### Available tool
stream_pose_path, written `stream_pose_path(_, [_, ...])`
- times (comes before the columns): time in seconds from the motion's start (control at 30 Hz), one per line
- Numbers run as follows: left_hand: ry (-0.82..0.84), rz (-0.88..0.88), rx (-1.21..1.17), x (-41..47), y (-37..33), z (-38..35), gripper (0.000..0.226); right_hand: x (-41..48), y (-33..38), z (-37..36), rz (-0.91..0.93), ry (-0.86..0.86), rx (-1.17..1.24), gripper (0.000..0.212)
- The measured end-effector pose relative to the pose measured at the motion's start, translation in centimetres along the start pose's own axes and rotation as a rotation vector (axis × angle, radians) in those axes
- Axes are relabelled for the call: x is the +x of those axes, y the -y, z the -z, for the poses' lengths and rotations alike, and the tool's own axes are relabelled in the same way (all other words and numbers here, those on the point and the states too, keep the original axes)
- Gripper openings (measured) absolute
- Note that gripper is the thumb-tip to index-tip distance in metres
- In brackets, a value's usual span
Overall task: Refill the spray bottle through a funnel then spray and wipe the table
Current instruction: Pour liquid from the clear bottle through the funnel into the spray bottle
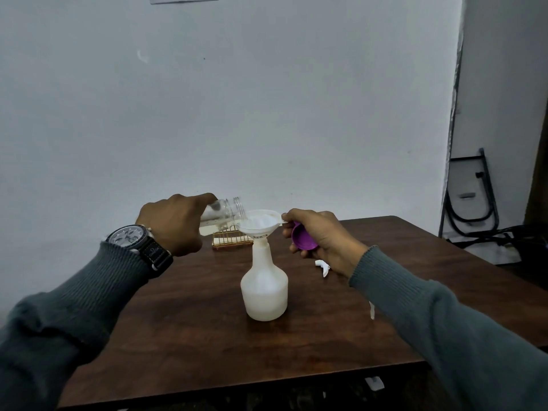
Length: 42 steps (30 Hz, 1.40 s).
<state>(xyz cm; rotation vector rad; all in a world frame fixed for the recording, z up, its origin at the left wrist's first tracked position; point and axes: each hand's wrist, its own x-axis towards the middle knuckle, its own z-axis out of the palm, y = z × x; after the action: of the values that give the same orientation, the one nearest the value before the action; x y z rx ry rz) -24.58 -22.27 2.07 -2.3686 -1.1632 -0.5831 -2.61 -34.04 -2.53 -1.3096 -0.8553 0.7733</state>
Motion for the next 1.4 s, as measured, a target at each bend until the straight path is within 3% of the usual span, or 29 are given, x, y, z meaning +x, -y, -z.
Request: stream_pose_path(1.4, [0.022,-0.014,0.006,0.07,0.08,0.16,0.064,0.08,0.07,-0.13,-0.009,0.000,-0.010,0.015])
